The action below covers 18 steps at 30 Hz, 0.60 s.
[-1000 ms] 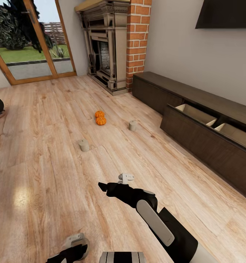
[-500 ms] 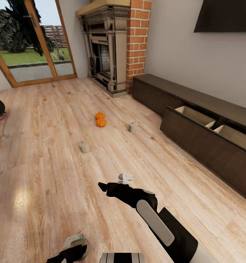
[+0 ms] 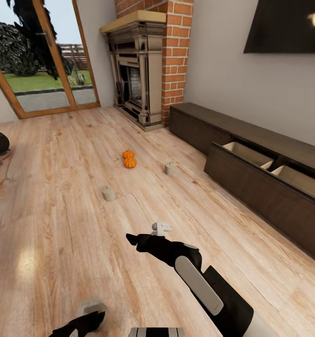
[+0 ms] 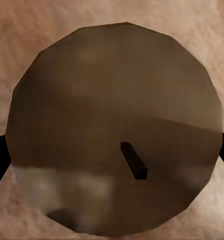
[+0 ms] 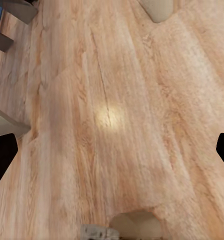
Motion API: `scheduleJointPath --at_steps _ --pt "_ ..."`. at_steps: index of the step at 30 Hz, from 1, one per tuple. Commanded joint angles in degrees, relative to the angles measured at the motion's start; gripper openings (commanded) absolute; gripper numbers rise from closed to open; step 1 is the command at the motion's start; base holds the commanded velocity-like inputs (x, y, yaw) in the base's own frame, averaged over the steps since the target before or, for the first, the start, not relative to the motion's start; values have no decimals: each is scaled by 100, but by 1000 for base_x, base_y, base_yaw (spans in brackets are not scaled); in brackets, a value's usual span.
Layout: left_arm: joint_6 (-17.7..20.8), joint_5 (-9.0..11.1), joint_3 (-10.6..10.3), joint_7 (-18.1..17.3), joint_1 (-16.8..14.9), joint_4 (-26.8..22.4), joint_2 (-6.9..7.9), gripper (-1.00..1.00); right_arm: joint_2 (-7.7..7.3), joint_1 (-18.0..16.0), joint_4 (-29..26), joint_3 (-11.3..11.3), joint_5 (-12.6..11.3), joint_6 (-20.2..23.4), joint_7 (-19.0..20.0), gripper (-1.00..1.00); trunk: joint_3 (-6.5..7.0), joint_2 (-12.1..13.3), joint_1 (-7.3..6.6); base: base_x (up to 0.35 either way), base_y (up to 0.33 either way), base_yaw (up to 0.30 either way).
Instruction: Place each of the two pumpkins and all three candles from the living room inside a cabinet in the living room (use any cabinet), then make sure every cabinet is closed, and position the cauldron so it is next to a table in the living room.
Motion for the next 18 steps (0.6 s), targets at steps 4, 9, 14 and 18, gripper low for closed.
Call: scheduleJointPath --at_steps 4,9,14,18 --pt "367 104 -17 -32 -31 -272 225 -100 -2 -4 -7 0 -60 3 -59 100 85 4 -11 0 0 0" --pt "2336 528 175 -447 -7 -1947 763 -100 -7 -4 -7 -1 -60 3 -67 100 195 11 -24 0 0 0" --pt "4402 1045 319 -1007 9 -3745 1308 -100 -10 -4 1 -8 -51 3 -76 100 306 17 -37 0 0 0" --pt "5079 1589 748 -1538 10 -4196 1721 -100 -10 -4 1 -100 -51 -1 -88 100 395 23 -47 0 0 0"
